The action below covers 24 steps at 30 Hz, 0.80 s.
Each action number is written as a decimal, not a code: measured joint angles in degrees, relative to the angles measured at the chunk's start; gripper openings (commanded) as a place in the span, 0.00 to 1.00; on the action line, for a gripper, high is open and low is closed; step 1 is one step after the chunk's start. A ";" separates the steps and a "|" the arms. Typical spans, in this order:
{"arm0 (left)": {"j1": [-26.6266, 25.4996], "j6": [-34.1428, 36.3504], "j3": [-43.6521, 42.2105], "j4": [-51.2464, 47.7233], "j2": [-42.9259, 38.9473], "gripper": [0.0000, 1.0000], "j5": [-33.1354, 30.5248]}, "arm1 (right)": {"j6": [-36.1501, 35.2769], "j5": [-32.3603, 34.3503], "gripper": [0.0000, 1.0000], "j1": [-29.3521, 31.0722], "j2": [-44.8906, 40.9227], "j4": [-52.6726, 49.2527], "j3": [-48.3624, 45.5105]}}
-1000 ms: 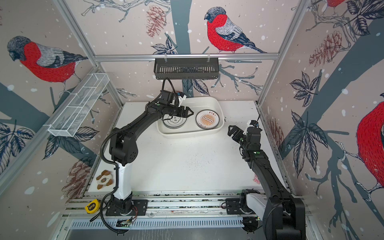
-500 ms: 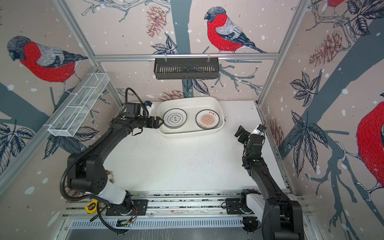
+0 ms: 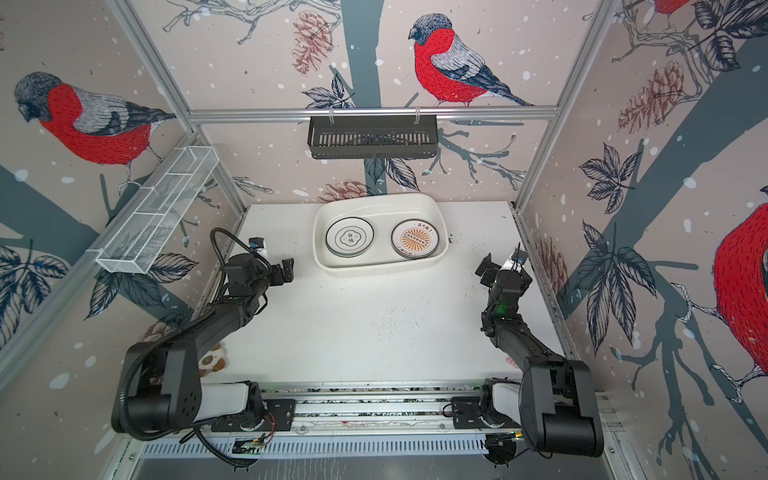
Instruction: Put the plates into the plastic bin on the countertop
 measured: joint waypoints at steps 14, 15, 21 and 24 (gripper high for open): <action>0.72 -2.05 -12.57 35.04 3.10 0.98 -1.29 | -3.23 -2.60 1.00 0.66 13.18 31.91 -15.37; 0.74 -2.10 -13.25 36.44 2.91 0.98 -1.29 | -3.74 -2.84 1.00 0.83 15.43 35.10 -15.82; 1.03 -0.35 -15.76 37.05 -2.89 0.98 0.04 | -4.85 -4.35 1.00 1.22 17.35 42.29 -15.28; 1.42 0.74 -16.92 35.78 -2.05 0.99 0.17 | -5.77 -4.94 1.00 1.51 17.44 40.61 -12.35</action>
